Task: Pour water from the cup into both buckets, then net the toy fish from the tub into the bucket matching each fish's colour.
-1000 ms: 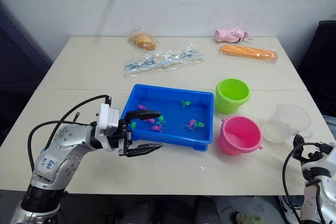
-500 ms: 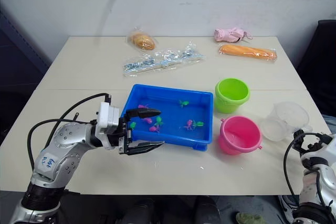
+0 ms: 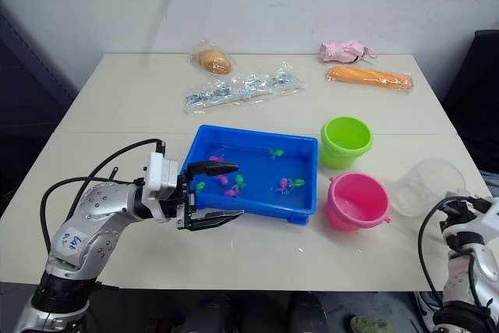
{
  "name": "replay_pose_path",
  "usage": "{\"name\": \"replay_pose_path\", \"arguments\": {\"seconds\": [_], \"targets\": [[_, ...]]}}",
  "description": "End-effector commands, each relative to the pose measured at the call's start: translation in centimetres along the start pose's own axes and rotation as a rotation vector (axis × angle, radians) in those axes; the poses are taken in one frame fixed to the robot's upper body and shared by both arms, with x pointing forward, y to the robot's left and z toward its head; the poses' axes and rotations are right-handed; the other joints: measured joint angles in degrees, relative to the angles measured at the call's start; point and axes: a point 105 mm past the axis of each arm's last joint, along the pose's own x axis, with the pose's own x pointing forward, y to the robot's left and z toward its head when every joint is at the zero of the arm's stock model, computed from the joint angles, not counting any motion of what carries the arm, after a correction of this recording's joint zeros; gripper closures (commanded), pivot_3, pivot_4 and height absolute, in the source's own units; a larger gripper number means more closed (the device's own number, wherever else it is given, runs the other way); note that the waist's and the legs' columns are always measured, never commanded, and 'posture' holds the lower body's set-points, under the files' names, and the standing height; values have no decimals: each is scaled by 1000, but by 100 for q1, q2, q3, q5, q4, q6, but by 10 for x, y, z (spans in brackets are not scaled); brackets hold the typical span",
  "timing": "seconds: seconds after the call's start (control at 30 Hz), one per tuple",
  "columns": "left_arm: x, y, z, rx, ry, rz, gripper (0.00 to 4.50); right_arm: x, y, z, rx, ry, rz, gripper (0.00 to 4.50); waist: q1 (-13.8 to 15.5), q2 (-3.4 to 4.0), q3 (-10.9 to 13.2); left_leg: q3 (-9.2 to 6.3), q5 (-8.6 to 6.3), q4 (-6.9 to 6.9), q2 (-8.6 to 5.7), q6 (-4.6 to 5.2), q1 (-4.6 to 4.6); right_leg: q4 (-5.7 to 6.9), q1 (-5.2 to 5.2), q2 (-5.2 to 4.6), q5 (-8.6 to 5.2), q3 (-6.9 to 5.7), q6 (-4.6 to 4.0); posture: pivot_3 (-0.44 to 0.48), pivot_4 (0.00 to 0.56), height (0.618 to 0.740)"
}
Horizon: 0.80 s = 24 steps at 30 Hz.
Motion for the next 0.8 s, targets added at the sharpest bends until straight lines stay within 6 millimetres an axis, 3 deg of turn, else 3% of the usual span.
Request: {"name": "replay_pose_path", "arguments": {"seconds": [0.03, 0.2, 0.4, 0.57, 0.7, 0.8], "targets": [[0, 0, 4, 29, -14, -11, 0, -5, 6, 40, -42, -133, 30, 4478, 2, 10, 6, 0, 0, 0, 0, 0, 0, -2, 0, 0, 0, 1, 0, 0, 150, 740], [0, -1, 2, 14, -18, -36, 0, -22, 28, 79, -210, -211, 125, 4478, 9, 35, 20, 0, 0, -4, 0, 0, -2, -6, -2, 0, 0, 1, 1, 0, 150, 740], [7, -3, 3, -41, -63, -105, 0, -51, 50, 115, -639, -253, 220, 4478, 29, 26, 28, 0, -1, -7, -1, 0, -4, -28, -2, 1, 1, -3, 3, 0, 150, 740], [14, -2, 1, -52, -78, -138, 0, -61, 64, 128, -802, -296, 223, 4478, 23, 26, 29, 0, -1, -6, -3, 0, -8, -32, -3, 1, 4, -2, 7, 0, 150, 740], [17, -2, 0, -52, -81, -153, 0, -66, 79, 130, -1008, -316, 256, 4478, 29, 26, 29, 0, -1, -8, -1, -1, -8, -34, -3, 6, 4, -4, 8, 0, 150, 740], [19, -2, -3, -50, -80, -163, 0, -66, 82, 130, -1070, -329, 254, 4478, 29, 24, 30, 1, -1, -7, -2, -1, -9, -40, -3, 7, 4, -2, 8, 0, 150, 740]]}}
